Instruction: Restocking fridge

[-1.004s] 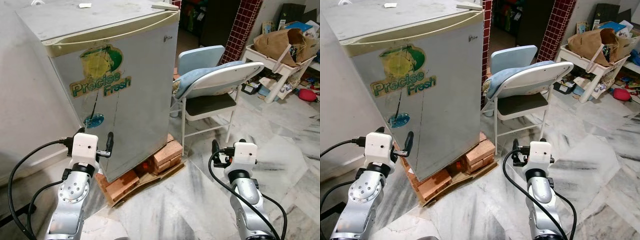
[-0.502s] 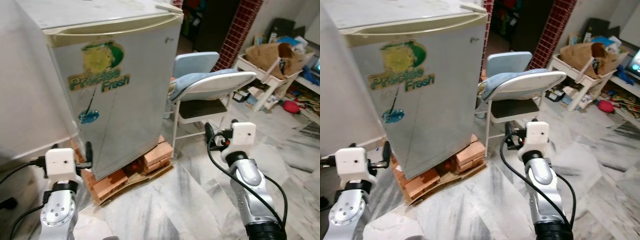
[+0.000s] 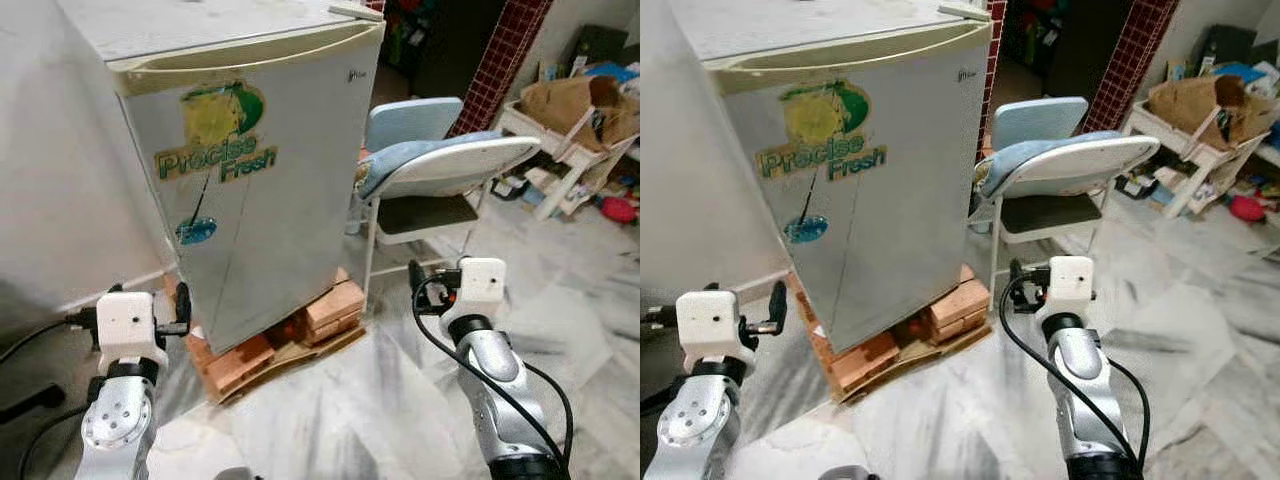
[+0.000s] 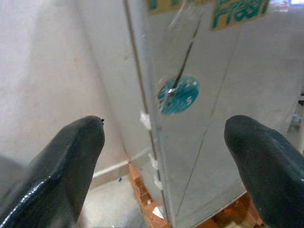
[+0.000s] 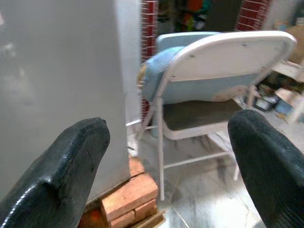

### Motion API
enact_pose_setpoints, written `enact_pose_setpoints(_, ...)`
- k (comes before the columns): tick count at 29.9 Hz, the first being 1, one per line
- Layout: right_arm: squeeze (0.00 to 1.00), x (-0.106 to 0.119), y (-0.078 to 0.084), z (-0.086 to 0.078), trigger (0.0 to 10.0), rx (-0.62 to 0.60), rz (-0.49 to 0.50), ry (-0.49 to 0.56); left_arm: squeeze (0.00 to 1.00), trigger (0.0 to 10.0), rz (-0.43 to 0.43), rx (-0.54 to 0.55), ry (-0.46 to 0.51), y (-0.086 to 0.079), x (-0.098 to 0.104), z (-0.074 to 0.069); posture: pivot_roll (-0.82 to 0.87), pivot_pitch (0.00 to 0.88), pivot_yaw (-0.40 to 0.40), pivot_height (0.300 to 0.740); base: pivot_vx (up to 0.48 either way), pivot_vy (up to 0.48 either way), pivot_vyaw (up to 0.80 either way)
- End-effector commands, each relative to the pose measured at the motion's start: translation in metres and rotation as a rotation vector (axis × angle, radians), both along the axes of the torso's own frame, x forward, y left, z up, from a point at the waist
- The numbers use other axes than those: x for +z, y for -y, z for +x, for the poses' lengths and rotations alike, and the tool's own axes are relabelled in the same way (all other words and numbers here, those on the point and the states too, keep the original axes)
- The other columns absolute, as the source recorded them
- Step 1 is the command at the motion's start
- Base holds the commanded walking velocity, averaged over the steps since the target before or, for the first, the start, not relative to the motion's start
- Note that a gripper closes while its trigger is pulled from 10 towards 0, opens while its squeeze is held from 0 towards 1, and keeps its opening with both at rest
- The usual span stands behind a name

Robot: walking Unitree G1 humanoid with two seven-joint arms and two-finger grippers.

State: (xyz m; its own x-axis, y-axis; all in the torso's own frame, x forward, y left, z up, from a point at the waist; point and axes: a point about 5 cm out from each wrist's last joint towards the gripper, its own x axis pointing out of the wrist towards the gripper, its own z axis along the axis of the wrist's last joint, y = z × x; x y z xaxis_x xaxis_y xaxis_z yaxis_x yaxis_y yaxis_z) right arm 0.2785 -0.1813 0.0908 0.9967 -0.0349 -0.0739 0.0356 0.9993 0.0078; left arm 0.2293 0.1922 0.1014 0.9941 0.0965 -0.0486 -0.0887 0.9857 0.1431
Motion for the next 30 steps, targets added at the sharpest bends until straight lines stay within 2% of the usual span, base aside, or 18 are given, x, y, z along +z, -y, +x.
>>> enact_pose_setpoints(1, 0.00, 0.005, 0.008, -0.003, 10.0, -0.046, -0.004, 0.021, 0.00, 10.0, 0.005, -0.063, -0.025, 0.009, -0.003, 0.004, 0.07, 0.000, 0.036, 0.740, 0.000, 0.000, 0.00)
enact_pose_setpoints(5, 0.00, 0.001, 0.016, -0.015, 10.0, -0.083, -0.021, 0.009, 0.00, 10.0, 0.017, -0.131, -0.025, 0.018, -0.001, 0.012, 0.04, 0.000, 0.045, 0.740, 0.000, 0.000, 0.00)
enact_pose_setpoints(8, 0.00, -0.001, 0.024, -0.025, 10.0, -0.106, -0.050, -0.005, 0.00, 10.0, 0.024, -0.153, -0.023, 0.021, -0.002, 0.016, 0.01, 0.000, 0.023, 0.740, 0.000, 0.000, 0.00)
enact_pose_setpoints(14, 0.00, -0.006, 0.040, -0.039, 10.0, -0.192, -0.054, -0.025, 0.00, 10.0, 0.025, -0.155, -0.018, 0.023, -0.001, 0.023, -0.03, 0.008, 0.046, 0.740, 0.000, 0.000, 0.00)
enact_pose_setpoints(21, 0.00, -0.011, 0.033, -0.044, 10.0, -0.178, -0.026, -0.043, 0.00, 10.0, 0.076, -0.127, -0.052, 0.013, -0.010, 0.011, 0.01, 0.012, 0.025, 0.740, 0.000, 0.000, 0.00)
enact_pose_setpoints(23, 0.00, -0.012, 0.028, -0.042, 10.0, -0.156, -0.016, -0.049, 0.00, 10.0, 0.083, -0.114, -0.053, 0.008, -0.009, 0.008, 0.03, 0.018, 0.026, 0.740, 0.000, 0.000, 0.00)
enact_pose_setpoints(25, 0.00, -0.012, 0.019, -0.035, 10.0, -0.127, -0.019, -0.037, 0.00, 10.0, 0.112, -0.102, -0.057, 0.001, -0.007, 0.006, 0.03, 0.037, 0.071, 0.740, 0.000, 0.000, 0.00)
enact_pose_setpoints(30, 0.00, -0.004, 0.019, -0.032, 10.0, -0.147, -0.034, 0.012, 0.00, 10.0, 0.124, -0.102, -0.052, -0.001, -0.008, 0.008, 0.01, 0.015, 0.074, 0.740, 0.000, 0.000, 0.00)
